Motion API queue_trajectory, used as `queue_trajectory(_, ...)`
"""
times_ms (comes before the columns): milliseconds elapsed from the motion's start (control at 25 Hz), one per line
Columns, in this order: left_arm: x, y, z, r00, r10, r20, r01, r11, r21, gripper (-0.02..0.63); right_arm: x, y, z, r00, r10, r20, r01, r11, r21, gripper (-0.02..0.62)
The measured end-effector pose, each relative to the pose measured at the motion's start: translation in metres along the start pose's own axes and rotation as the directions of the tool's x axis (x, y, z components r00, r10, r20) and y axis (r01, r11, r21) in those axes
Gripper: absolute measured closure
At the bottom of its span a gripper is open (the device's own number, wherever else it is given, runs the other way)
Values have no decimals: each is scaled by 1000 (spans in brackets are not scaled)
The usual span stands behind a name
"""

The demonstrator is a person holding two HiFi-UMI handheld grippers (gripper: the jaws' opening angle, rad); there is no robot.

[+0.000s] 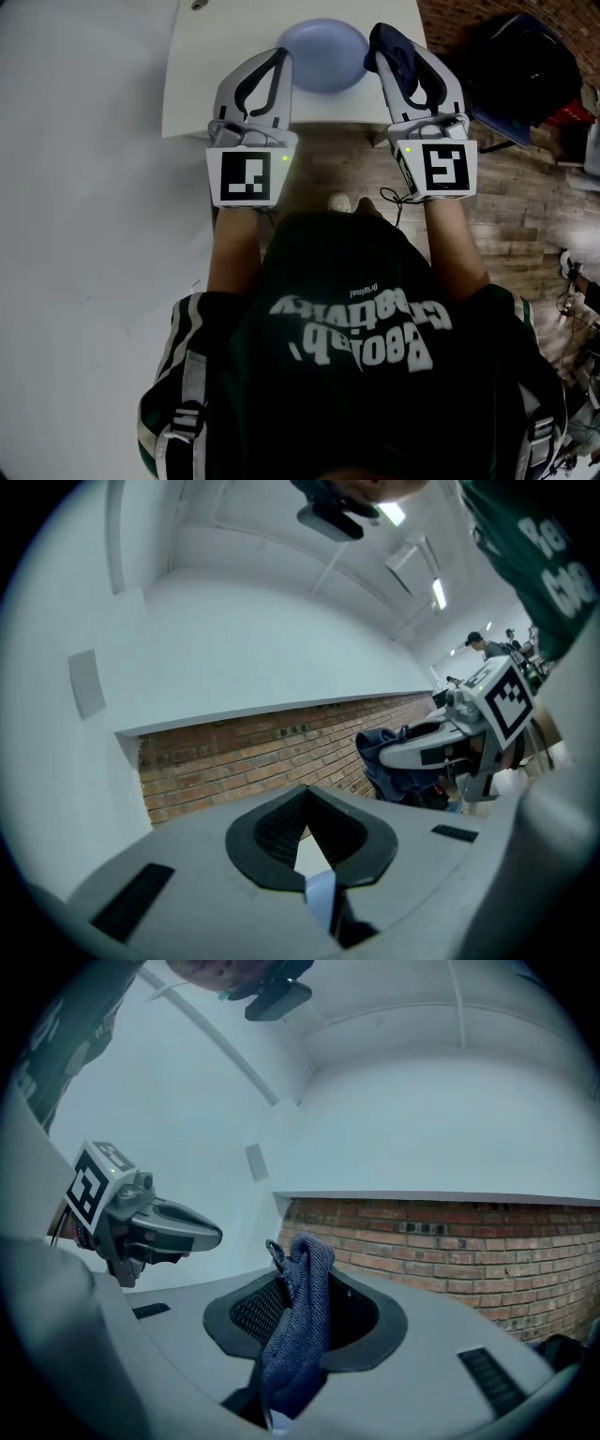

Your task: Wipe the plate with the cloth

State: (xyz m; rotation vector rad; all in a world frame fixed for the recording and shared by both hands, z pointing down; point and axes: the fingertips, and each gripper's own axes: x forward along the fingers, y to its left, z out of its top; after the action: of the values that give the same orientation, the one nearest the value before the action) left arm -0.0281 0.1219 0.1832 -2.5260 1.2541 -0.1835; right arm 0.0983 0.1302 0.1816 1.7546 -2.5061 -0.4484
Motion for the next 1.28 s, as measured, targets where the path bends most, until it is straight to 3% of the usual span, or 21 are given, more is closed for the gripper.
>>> queue_trajectory(480,20,9,-16,997,-71,18,70,996,50,604,38,1,-23,999,17,-46,-18,999,-28,488)
queue_trajectory(760,67,38,-41,993,-117,30,116,993,30,604,87,-2,-42,994,34,-100,-41,997,-69,488)
queue_trajectory(1280,157,92,-79,961,-270,58,269,963,25,604,166,-30,-73,979,-118,-165,108,992,-66,488)
